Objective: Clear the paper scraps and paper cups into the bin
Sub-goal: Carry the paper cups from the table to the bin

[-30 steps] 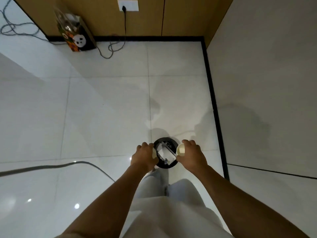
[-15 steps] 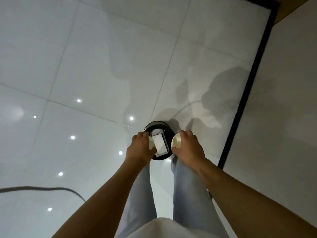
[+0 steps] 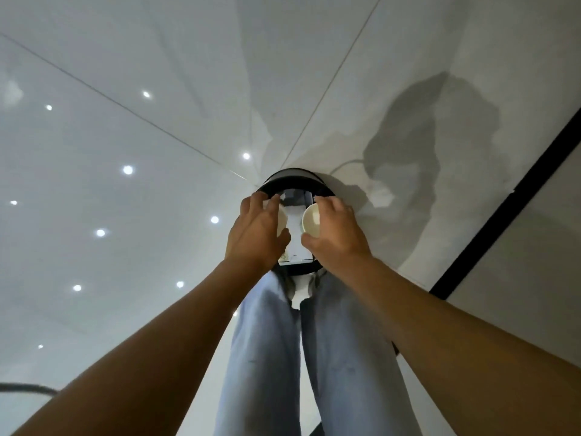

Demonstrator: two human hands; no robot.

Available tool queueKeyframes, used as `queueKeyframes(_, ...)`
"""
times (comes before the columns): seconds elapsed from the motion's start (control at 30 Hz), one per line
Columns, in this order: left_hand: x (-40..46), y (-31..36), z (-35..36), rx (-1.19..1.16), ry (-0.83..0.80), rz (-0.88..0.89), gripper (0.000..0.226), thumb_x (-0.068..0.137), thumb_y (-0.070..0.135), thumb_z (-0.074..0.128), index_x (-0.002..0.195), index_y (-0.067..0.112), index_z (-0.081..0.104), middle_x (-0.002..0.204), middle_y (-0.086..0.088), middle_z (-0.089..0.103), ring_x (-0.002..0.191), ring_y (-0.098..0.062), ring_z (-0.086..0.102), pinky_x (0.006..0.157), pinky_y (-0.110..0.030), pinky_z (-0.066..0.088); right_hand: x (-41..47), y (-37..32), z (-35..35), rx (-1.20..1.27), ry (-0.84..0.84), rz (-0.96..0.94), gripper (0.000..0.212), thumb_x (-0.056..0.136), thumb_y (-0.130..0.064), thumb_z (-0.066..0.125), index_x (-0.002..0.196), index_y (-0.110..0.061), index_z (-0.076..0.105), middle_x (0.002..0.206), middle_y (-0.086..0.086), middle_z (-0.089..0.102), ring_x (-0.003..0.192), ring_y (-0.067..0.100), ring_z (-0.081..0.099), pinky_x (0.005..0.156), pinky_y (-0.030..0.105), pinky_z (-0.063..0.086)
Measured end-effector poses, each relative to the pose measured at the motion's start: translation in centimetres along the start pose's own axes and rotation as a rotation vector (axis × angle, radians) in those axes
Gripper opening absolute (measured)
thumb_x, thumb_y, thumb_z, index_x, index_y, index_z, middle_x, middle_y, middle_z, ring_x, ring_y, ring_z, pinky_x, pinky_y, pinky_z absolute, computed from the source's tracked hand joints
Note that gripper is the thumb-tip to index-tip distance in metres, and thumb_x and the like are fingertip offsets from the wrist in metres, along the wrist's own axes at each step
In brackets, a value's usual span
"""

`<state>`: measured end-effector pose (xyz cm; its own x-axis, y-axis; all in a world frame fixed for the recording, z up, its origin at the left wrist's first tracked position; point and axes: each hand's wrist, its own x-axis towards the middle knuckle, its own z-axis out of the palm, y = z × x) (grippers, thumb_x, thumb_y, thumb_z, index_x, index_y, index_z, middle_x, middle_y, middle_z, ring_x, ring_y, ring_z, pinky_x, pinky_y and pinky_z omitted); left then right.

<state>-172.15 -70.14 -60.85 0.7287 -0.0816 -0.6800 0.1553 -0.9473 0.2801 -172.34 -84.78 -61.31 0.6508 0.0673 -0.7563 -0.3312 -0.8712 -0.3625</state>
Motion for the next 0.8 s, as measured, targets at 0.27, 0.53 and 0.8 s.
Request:
queueKeyframes(0.27, 4.8, -2.3, 4.3, 0.005, 0.039, 0.038, 0.062, 0.086, 0.036, 0.062, 0.139, 0.016, 0.038, 0.141, -0.006, 0.039, 0.130, -0.025, 0.033, 0.094, -0.036, 0.044, 5.7, 1.3, 3.9, -0.113, 0.066, -0.110, 0.071, 0.084, -0.031, 0.064, 0.145, -0.015, 0.031, 0.132, 0.007, 0.031, 0.125, 0.023, 0.030, 0.087, 0.031, 0.044)
queueKeyframes(0.53, 5.7, -2.7, 5.4, 0.008, 0.075, 0.118, 0.062, 0.089, 0.042, 0.058, 0.141, 0.015, 0.038, 0.147, -0.004, 0.036, 0.137, -0.022, 0.028, 0.105, -0.035, 0.036, 6.1, 1.4, 4.7, -0.163, 0.145, -0.140, 0.068, 0.088, -0.032, 0.062, 0.146, -0.013, 0.033, 0.147, 0.008, 0.029, 0.132, 0.025, 0.025, 0.101, 0.034, 0.037)
queueKeyframes(0.8, 1.8, -3.4, 0.9, -0.050, 0.049, 0.065, 0.053, 0.094, 0.039, 0.049, 0.140, 0.016, 0.039, 0.143, -0.004, 0.041, 0.133, -0.022, 0.034, 0.105, -0.035, 0.037, 2.1, 0.1, 2.1, -0.173, 0.071, -0.075, 0.075, 0.089, -0.027, 0.057, 0.152, -0.018, 0.016, 0.155, 0.009, 0.019, 0.139, 0.026, 0.019, 0.110, 0.038, 0.030)
